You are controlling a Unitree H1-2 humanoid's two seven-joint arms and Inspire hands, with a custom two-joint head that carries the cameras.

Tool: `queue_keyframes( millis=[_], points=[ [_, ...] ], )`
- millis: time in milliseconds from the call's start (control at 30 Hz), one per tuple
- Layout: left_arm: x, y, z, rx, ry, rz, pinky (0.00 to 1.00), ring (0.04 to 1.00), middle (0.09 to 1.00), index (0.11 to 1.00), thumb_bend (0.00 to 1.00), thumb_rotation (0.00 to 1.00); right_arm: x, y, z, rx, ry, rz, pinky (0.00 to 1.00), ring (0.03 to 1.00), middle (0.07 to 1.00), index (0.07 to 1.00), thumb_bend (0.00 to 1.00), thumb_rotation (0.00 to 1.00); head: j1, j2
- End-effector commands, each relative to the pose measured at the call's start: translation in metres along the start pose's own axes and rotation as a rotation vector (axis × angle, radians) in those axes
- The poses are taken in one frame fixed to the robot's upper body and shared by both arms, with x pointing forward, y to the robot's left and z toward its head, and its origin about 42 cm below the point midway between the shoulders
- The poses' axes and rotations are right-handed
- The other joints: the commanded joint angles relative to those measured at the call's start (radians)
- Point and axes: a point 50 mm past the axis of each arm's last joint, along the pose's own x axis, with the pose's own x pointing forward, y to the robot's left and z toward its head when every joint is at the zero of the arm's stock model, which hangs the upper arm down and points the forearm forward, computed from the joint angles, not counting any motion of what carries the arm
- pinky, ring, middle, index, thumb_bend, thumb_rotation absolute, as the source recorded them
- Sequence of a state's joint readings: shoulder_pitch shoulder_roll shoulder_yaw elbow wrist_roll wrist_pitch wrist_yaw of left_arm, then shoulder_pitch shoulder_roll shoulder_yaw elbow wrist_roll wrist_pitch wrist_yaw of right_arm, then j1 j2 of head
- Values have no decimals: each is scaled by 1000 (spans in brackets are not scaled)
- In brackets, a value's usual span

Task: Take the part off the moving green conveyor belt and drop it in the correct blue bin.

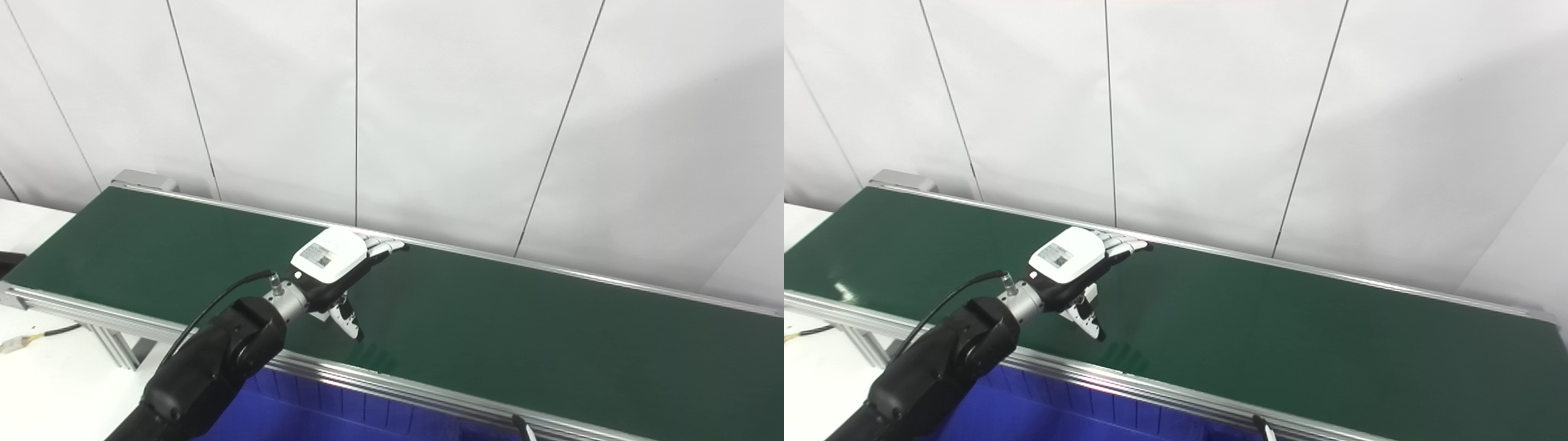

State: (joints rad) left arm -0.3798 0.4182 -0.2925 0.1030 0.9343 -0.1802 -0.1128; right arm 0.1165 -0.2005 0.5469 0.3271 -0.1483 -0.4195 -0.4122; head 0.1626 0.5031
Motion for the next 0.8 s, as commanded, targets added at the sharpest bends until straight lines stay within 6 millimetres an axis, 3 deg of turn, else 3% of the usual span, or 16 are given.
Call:
queue_keyframes(
  millis=[0, 533, 767],
  points=[
    [13, 27, -4, 62, -8, 53, 789, 840, 873, 884, 1000, 1, 7, 2, 10, 25, -73, -6, 1000, 1000, 993, 969, 882, 1000, -2, 2],
    [53, 25, 2, 133, -38, -109, 652, 770, 821, 891, 1000, 0, 5, 7, 14, 36, -83, 3, 1000, 1000, 995, 970, 854, 1000, -9, 10],
    [67, 21, 7, 206, -79, -173, 720, 775, 825, 871, 1000, 0, 3, 8, 15, 32, -88, 11, 1000, 1000, 997, 975, 858, 1000, -13, 15]
  ],
)
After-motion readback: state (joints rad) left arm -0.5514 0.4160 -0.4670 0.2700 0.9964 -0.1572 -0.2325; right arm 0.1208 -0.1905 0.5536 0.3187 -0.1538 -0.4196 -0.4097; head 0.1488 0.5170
